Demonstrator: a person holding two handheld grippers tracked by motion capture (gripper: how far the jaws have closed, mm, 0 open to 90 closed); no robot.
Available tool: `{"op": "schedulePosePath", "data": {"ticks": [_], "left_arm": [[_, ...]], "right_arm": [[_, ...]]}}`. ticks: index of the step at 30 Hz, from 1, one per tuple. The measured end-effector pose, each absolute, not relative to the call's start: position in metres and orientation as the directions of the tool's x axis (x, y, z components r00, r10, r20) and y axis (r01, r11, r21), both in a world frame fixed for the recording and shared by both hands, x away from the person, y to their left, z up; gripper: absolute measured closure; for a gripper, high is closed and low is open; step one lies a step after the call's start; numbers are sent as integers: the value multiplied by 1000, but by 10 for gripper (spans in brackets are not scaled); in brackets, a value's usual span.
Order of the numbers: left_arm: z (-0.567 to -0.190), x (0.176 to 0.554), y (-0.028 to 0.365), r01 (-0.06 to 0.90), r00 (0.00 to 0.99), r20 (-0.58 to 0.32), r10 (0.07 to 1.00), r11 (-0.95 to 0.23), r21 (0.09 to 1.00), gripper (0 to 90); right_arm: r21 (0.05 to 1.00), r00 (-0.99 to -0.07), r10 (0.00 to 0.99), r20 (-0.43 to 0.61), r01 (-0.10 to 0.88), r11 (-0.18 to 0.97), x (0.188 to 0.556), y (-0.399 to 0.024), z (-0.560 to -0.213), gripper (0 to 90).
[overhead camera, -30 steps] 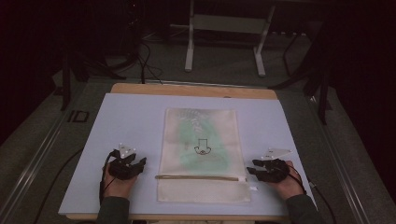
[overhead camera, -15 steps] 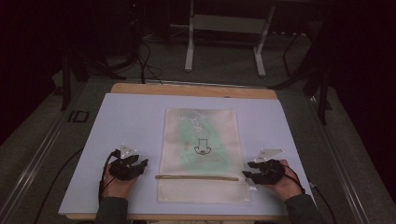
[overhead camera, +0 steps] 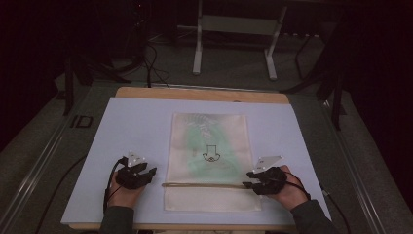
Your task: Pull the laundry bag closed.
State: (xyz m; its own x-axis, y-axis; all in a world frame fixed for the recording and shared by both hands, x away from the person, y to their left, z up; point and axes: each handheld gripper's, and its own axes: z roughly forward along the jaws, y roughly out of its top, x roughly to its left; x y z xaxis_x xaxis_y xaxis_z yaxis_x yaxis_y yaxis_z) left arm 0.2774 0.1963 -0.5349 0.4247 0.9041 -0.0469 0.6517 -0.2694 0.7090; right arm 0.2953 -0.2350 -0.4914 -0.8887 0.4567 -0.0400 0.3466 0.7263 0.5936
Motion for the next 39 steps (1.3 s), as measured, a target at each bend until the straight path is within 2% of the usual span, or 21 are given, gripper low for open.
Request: {"op": "schedulePosePath", "data": {"ticks": [14, 39], "left_arm": [[-533, 276, 196, 633, 441, -34, 897, -283, 721, 551], [-533, 276, 193, 625, 455, -17, 890, -306, 718, 551]], "right_arm": [[575, -934, 356, -38, 271, 772, 298, -195, -491, 616], [564, -968, 247, -47, 178, 806, 299, -145, -481, 635]]}}
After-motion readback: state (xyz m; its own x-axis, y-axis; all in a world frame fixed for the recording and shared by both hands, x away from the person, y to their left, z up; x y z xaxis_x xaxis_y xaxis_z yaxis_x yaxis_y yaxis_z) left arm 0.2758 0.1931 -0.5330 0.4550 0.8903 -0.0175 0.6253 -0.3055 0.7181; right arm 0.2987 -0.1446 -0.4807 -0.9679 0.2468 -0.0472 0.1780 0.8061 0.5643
